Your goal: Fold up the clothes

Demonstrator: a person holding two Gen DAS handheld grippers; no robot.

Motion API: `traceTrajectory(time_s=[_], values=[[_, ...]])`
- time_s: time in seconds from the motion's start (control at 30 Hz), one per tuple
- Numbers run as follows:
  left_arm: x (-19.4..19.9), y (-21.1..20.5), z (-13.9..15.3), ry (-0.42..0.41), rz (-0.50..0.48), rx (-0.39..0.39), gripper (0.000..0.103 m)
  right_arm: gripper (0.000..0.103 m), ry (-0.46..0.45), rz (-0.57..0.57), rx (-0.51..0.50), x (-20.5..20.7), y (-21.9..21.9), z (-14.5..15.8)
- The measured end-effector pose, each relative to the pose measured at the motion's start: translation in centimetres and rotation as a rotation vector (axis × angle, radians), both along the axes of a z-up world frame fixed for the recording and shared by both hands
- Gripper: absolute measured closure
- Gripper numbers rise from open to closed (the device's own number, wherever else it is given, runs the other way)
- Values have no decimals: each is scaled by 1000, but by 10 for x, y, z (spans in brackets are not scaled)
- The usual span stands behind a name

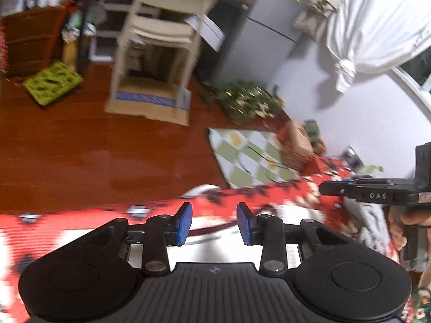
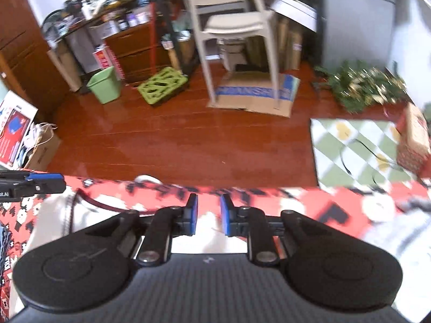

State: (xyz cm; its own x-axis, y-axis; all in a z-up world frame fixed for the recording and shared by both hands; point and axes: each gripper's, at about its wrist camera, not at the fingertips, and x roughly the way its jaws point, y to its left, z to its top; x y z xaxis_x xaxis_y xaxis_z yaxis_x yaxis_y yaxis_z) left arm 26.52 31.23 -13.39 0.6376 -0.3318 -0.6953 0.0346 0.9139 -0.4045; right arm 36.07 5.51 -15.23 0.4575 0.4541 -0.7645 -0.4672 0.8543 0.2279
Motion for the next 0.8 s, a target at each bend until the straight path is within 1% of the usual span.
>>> traceTrajectory(time_s=[0.13, 0.27, 0.33, 0.4, 0.47, 0.5, 0.57, 0.6, 0.63, 0.67, 0.7, 0.73, 0.8], values=[[24, -39, -13, 43, -26, -58, 68, 82, 48, -58, -5, 9, -41, -14], [41, -60, -23, 77, -25, -67, 68, 82, 85, -77, 23, 17, -70, -28], [46, -64, -26, 95, -17, -72, 69, 82, 102, -64, 39, 17, -75, -37], [48, -66, -28, 103, -13, -98, 70, 82, 121, -53, 55, 18, -76, -45], [49, -66, -29, 111, -11, -120, 70, 82, 131, -50, 62, 15, -72, -48], [51, -67, -30, 119, -16, -116, 71, 82, 131, -46, 62, 15, -72, -50], [55, -71, -33, 136, -28, -100, 81, 82, 127, -43, 64, 13, -68, -52], [56, -73, -34, 139, -28, -95, 90, 82, 128, -47, 67, 13, -65, -51], [56, -74, -35, 139, -25, -90, 93, 84, 129, -51, 70, 12, -62, -51], [56, -75, -36, 140, -23, -85, 93, 90, 127, -48, 66, 12, -61, -52], [56, -77, -37, 132, -21, -77, 99, 94, 126, -46, 61, 12, -60, -53], [56, -79, -38, 121, -19, -67, 101, 95, 119, -35, 55, 11, -56, -53], [55, -85, -37, 78, -20, -13, 101, 102, 93, -21, 32, 8, -49, -51]])
